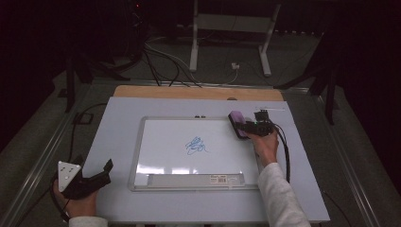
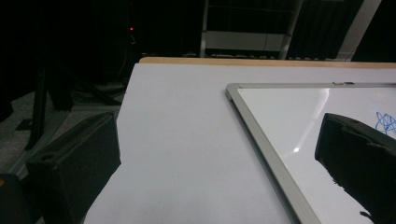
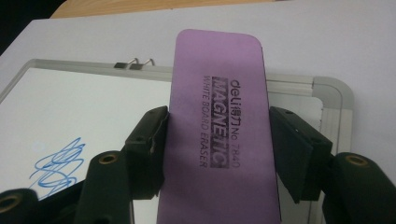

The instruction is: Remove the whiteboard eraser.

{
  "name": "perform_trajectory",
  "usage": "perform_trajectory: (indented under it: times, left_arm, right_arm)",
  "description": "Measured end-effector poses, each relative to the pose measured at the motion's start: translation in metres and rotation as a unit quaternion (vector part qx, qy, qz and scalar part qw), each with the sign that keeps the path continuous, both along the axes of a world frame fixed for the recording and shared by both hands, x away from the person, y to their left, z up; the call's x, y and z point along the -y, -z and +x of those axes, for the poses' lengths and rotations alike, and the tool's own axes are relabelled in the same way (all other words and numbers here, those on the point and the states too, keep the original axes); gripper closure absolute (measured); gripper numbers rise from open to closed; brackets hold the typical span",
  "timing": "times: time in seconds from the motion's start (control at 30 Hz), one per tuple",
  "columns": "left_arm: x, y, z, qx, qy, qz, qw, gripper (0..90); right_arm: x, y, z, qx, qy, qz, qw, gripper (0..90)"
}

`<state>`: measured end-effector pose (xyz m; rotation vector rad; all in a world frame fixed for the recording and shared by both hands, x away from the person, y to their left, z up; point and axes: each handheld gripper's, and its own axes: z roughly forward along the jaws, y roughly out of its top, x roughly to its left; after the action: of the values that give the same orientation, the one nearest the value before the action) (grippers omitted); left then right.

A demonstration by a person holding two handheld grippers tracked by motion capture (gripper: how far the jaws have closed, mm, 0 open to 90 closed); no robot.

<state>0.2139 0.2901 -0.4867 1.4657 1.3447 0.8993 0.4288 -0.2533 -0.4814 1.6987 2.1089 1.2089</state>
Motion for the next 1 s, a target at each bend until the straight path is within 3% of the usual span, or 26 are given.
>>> perform_trajectory:
  times: [0.5,1.0]
  left_arm:
    - [-0.001,0.0,0.0,0.0,-0.001,0.001,1.0,0.9]
    - [0.0,0.0,-0.001,-0.001,-0.001,0.002,1.0,0.9]
  right_arm:
    - [-0.02,-0.011,-0.006,0.019,-0.032,-0.014,0.9992,40.8]
    - [-0.036,-0.017,-0.012,0.028,-0.062,-0.006,0.9977,40.8]
